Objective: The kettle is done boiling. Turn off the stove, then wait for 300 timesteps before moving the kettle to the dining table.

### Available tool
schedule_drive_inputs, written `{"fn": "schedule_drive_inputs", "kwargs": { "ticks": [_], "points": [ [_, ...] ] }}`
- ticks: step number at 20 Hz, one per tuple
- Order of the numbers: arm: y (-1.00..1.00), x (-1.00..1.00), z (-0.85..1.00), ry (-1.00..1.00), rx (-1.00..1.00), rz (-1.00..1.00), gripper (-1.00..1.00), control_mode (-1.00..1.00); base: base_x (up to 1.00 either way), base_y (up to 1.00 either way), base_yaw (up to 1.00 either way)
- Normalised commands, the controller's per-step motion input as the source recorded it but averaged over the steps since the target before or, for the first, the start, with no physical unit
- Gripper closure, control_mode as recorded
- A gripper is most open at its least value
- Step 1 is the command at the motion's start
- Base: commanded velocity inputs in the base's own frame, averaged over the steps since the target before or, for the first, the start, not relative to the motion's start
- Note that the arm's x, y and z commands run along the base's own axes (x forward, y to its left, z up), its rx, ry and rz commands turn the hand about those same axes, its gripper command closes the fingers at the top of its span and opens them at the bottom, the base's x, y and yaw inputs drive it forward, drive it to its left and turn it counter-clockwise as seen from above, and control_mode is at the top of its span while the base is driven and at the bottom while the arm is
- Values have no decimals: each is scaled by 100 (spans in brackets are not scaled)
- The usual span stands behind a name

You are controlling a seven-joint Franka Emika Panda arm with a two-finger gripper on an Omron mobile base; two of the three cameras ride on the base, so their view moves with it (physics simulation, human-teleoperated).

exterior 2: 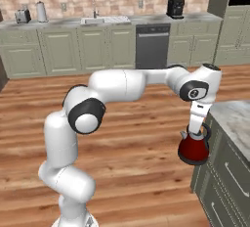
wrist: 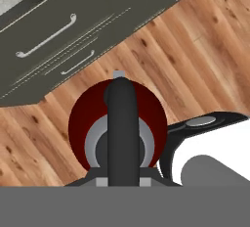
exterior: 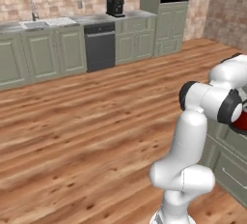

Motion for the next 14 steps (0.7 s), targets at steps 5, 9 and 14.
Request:
{"fn": "schedule_drive_inputs", "kwargs": {
  "ticks": [5, 9, 14],
  "points": [
    [0, 0, 0, 0, 0, 0, 100, 100, 54, 41, -25],
    [0, 0, 0, 0, 0, 0, 100, 100, 58, 42, -24],
    [0, 0, 0, 0, 0, 0, 100, 100, 58, 38, -23]
  ]
}}
